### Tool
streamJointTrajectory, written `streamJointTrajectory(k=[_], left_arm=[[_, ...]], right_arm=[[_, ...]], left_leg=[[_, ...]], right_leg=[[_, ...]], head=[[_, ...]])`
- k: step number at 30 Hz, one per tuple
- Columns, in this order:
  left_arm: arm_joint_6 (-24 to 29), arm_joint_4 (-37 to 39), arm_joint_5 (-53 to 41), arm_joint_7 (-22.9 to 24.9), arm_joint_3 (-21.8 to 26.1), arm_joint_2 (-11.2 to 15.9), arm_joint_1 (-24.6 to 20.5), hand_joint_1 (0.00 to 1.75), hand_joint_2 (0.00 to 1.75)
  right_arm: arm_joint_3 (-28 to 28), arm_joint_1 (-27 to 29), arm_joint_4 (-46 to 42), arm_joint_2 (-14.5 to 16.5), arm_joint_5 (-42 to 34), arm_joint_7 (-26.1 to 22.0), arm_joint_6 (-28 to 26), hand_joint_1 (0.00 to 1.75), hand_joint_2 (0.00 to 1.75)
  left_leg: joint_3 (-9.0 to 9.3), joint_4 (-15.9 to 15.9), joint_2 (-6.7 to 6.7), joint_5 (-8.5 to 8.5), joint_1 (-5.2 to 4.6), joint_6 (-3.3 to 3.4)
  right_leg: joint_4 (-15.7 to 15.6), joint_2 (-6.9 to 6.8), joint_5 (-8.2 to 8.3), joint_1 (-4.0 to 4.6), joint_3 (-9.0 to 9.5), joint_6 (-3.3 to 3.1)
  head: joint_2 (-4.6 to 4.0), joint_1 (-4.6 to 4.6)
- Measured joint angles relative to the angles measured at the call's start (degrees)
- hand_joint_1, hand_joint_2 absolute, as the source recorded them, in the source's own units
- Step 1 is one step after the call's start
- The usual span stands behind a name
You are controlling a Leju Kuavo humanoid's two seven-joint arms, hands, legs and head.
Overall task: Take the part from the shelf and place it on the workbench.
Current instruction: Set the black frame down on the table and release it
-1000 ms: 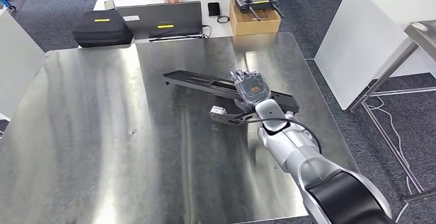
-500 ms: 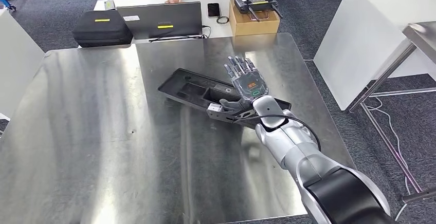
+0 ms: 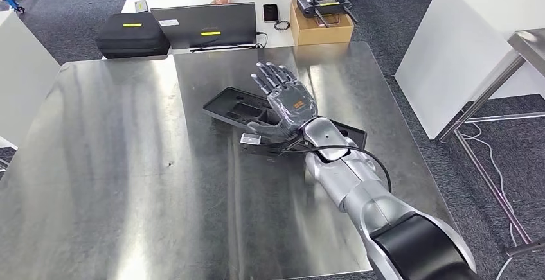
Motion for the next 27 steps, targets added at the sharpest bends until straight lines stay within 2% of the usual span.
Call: streamJointTrajectory(k=[5, 9, 14, 22, 25, 27], left_arm=[[0.0, -0.1, 1.3, 0.0, -2.9, 0.1, 1.4, 0.00, 0.00], [0.0, -0.3, 1.8, 0.0, -5.9, 0.1, 3.1, 0.00, 0.00], [0.0, -1.1, 2.3, 0.0, -9.8, 0.1, 5.2, 0.00, 0.00], [0.0, -1.7, 2.1, 0.0, -12.7, 0.2, 6.2, 0.00, 0.00], [0.0, -2.0, 1.4, 0.3, -13.3, 0.2, 6.6, 0.00, 0.00], [0.1, -2.8, 0.7, 2.4, -14.3, 0.2, 7.4, 0.00, 0.00]], right_arm=[[0.1, 7.9, -15.1, -2.0, -4.4, -4.3, 1.1, 0.00, 0.00], [0.3, 16.3, -33.3, -6.8, -7.6, -3.6, 2.5, 0.00, 0.00], [0.5, 26.2, -53.4, -12.7, -7.4, -2.2, 0.0, 0.00, 0.00], [0.2, 32.6, -66.2, -16.7, -6.5, -1.6, -1.7, 0.00, 0.00], [-1.1, 38.0, -71.3, -18.4, -5.2, -0.9, -4.9, 0.00, 0.00], [-2.5, 41.6, -74.0, -19.4, -4.8, -0.8, -6.2, 0.00, 0.00]], left_leg=[[0.05, 0.0, -0.38, 0.04, -0.29, 0.11], [0.09, 0.0, -0.74, 0.03, -0.54, 0.44], [0.13, 0.0, -1.16, 0.04, -0.92, 0.86], [0.35, 0.0, -1.33, -0.09, -1.36, 1.31], [0.33, 0.2, -1.55, -0.31, -1.72, 1.79], [0.35, 0.4, -1.55, -0.27, -1.93, 2.35]], right_leg=[[0.0, -0.39, -0.06, -0.03, 0.02, 0.04], [0.0, -0.80, -0.22, -0.19, 0.16, 0.30], [0.0, -1.20, -0.37, -0.37, 0.30, 0.57], [-0.1, -1.32, -0.66, -0.51, 0.13, 0.98], [-0.2, -1.56, -0.54, -0.91, 0.63, 1.56], [-0.2, -1.58, -0.30, -1.23, 0.95, 2.02]], head=[[0.00, -0.01], [0.00, 0.00], [0.00, -0.02], [0.00, -0.02], [0.00, -0.04], [0.00, -0.07]])
